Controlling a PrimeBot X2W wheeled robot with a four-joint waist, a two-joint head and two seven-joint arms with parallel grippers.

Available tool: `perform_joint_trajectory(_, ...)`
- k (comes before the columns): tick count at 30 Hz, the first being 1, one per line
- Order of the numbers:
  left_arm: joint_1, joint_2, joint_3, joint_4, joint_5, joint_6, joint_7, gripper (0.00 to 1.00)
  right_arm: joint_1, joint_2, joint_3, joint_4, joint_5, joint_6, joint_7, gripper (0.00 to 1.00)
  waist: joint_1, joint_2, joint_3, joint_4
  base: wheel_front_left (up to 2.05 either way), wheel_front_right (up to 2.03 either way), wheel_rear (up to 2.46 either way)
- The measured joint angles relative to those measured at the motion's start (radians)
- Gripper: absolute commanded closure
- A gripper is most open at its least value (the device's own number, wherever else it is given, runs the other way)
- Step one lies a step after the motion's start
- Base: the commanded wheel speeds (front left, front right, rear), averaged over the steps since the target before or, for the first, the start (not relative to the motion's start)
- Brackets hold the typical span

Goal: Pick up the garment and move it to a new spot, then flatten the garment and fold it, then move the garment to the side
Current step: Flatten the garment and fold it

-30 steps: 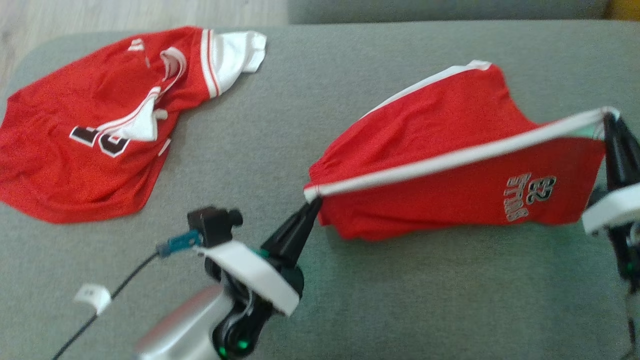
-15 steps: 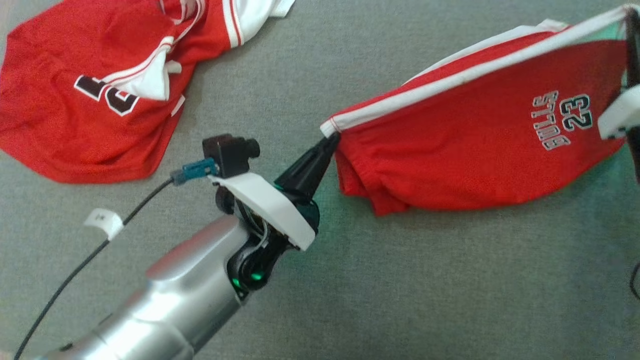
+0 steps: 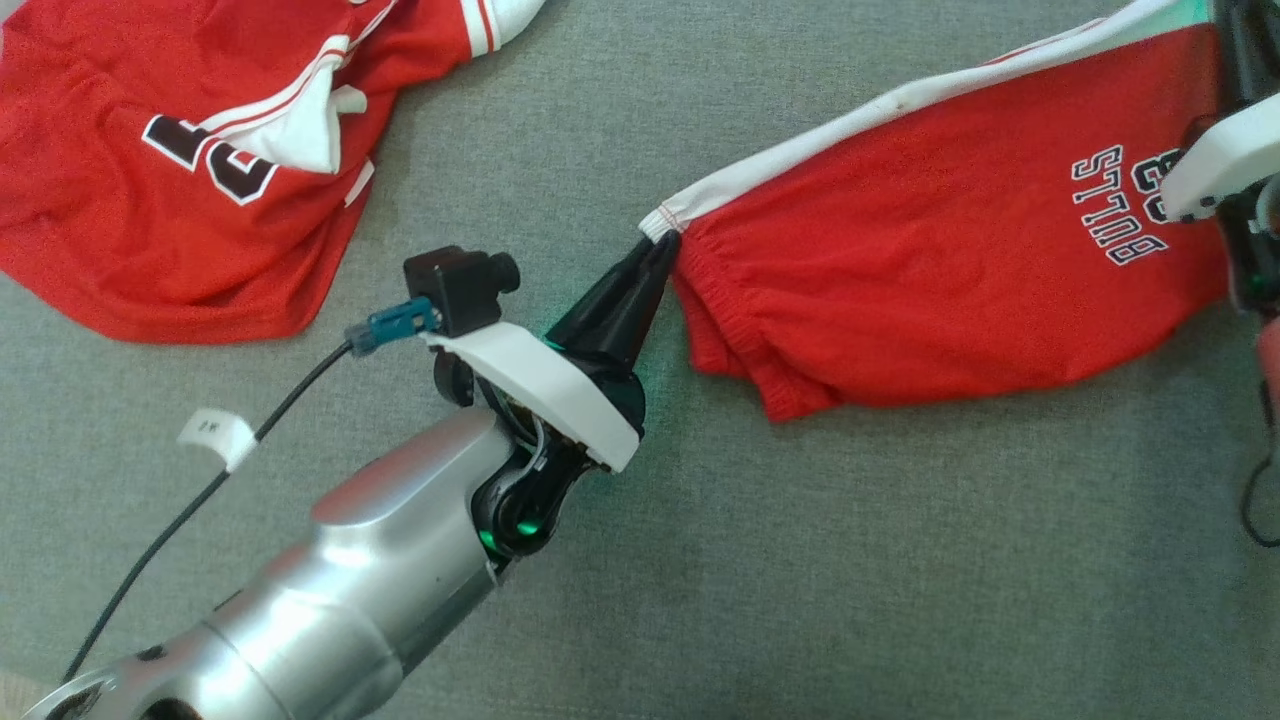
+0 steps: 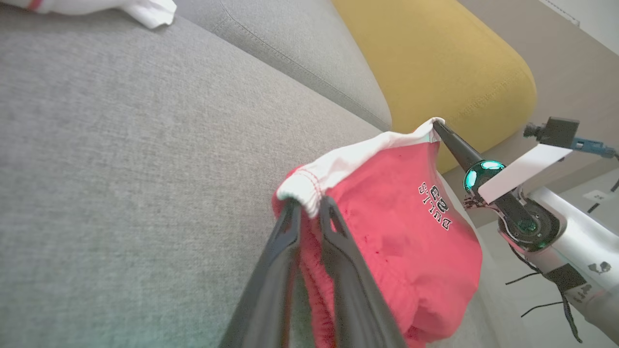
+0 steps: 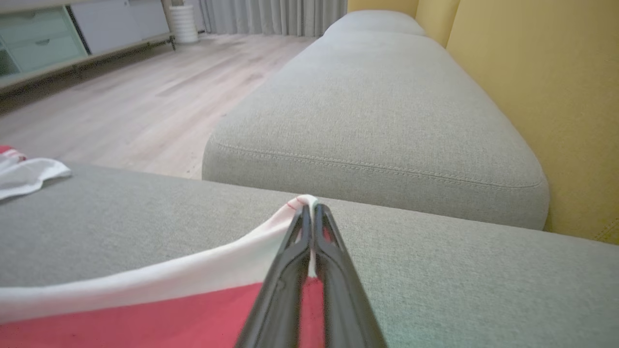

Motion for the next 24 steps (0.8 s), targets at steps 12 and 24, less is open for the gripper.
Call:
perform_joint_trajectory(12, 0.092, -0.021, 0.222, 0.061, 0.283, 0.024, -0.076, 0.0, 0.104, 0.005, 0.08, 0.024, 0.175, 0.0, -0.151, 0.0, -0.0003, 0.0, -0.058, 0.001, 0.0, 0.0, 0.0)
perform_joint_trajectory(24, 0.586, -0.158, 0.614, -0.345, 1.024, 0.198, -0.083, 0.0, 0.24, -0.011, -0.038, 0.028, 0.291, 0.0, -0.084, 0.0, -0.0003, 0.0, -0.103, 0.069, 0.0, 0.0, 0.0)
